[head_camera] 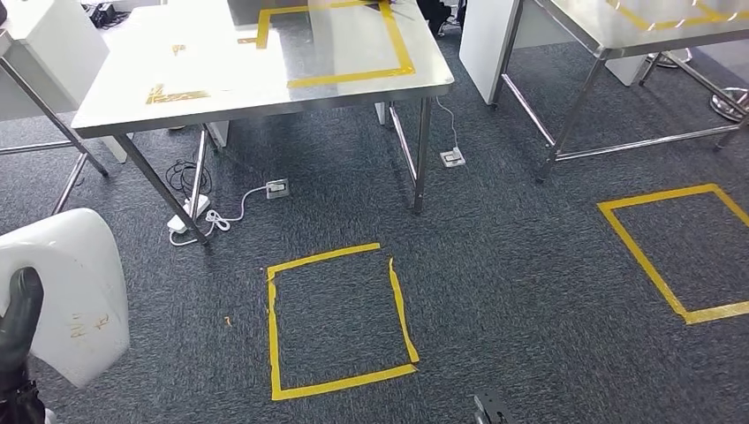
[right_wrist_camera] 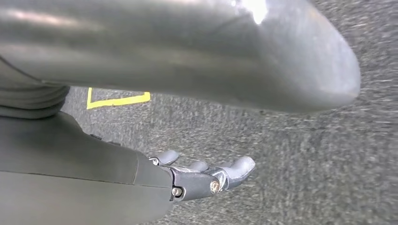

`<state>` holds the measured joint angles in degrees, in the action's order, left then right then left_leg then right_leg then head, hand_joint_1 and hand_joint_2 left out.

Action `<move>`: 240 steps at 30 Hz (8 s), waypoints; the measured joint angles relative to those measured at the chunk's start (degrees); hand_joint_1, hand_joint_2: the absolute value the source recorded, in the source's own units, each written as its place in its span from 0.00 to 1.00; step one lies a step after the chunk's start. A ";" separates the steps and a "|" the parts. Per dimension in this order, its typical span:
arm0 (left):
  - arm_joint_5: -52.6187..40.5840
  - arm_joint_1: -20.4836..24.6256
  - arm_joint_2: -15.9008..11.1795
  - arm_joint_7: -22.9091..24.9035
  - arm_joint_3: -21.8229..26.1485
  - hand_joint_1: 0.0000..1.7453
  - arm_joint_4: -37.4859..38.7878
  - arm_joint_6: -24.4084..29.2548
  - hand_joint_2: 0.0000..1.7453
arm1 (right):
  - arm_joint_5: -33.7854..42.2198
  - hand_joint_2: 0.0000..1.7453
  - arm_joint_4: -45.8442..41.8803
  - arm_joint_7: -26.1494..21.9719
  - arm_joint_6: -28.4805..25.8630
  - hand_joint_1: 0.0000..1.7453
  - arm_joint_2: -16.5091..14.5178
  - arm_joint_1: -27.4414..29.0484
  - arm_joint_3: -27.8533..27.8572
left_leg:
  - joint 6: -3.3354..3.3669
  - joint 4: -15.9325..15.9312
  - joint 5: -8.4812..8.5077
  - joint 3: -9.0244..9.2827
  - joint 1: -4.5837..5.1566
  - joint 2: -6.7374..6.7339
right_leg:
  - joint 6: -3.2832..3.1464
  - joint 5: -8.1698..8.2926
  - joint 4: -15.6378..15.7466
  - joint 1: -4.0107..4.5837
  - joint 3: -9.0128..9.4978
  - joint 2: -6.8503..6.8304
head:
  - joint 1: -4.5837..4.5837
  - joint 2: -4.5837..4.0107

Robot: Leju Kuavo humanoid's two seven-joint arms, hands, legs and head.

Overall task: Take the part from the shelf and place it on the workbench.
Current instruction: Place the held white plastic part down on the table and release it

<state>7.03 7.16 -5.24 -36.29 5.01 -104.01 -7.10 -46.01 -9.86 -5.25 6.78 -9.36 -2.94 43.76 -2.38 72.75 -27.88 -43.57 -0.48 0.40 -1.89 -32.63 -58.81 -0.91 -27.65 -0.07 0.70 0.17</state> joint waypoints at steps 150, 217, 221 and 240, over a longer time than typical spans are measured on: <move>-3.61 -1.12 -1.36 -0.75 -0.89 1.00 0.70 -0.38 1.00 | -1.72 0.00 -0.33 2.04 -0.84 0.00 0.60 0.07 1.76 | 3.44 -14.60 0.31 11.16 0.16 -0.16 | 3.20 -2.48 -15.68 0.27 -12.81 0.55 | 1.07 0.00; -96.05 27.24 1.72 18.23 -32.78 1.00 56.66 46.98 1.00 | -4.36 0.00 -0.13 3.71 -0.17 0.00 0.24 -0.73 2.64 | 2.46 -13.74 1.09 9.85 0.92 0.17 | 1.46 7.23 0.53 0.30 -7.16 1.21 | 0.64 0.00; -93.53 24.15 3.96 16.58 -41.95 1.00 55.04 47.04 1.00 | -4.46 0.00 -0.13 3.70 -0.15 0.00 0.22 -0.65 2.64 | 2.69 -13.71 0.94 9.86 0.99 -0.02 | 2.13 7.12 0.58 0.21 -7.19 1.35 | 0.63 0.00; -87.07 21.24 4.06 15.46 -47.75 0.00 59.79 47.05 0.00 | -5.74 0.00 -0.13 1.14 0.08 0.00 0.25 -0.14 2.67 | 2.56 -13.88 1.03 10.00 0.88 -0.01 | 2.24 6.97 0.38 0.31 -7.21 1.27 | 0.61 0.00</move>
<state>-80.04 28.39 -1.18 -20.83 -42.74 -44.22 39.95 -51.76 -9.99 -4.11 6.85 -9.11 -3.08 46.42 0.18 58.87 -26.86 -33.56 0.40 0.39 0.35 -25.66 -58.44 -0.60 -34.86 1.19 1.31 0.17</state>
